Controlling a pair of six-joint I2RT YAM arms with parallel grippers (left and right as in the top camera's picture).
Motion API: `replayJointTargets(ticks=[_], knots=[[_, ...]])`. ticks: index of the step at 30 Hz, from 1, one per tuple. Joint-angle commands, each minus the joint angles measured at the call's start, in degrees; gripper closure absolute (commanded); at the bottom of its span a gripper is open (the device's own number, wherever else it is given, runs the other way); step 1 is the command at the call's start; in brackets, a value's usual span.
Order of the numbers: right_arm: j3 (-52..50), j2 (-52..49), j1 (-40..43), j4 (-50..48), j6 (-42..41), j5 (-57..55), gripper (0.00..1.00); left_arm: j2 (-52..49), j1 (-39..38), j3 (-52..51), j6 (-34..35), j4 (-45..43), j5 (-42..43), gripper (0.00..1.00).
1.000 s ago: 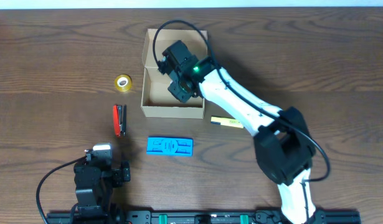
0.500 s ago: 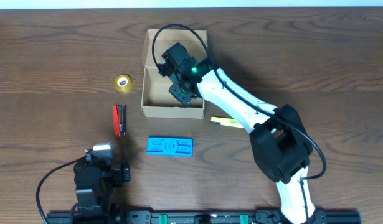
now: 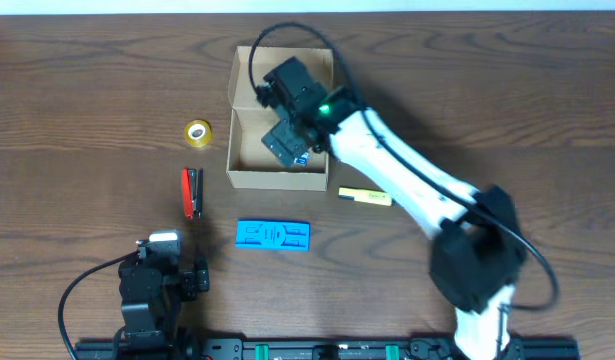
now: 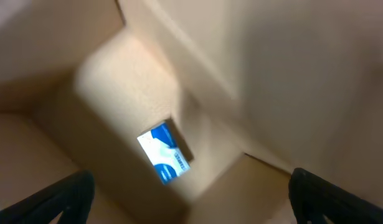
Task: Pack container
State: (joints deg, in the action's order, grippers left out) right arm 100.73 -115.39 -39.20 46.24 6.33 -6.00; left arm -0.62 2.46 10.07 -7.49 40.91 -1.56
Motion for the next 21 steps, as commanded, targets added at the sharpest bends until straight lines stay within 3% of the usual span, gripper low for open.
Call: replayJointTargets(ticks=[1,10,21], knots=[[0.9,7.1,1.0,2.9,-2.9,-1.0,0.01,0.4,-0.2,-0.9,0.2,0.2,-0.3,0.05],[-1.6,10.5,8.8,20.7,6.3,11.6,0.01,0.4,-0.2,-0.9,0.2,0.2,-0.3,0.05],[-21.8,17.1,13.9,15.4,10.2,15.3,0.01,0.4,-0.2,-0.9,0.2,0.2,-0.3,0.05]])
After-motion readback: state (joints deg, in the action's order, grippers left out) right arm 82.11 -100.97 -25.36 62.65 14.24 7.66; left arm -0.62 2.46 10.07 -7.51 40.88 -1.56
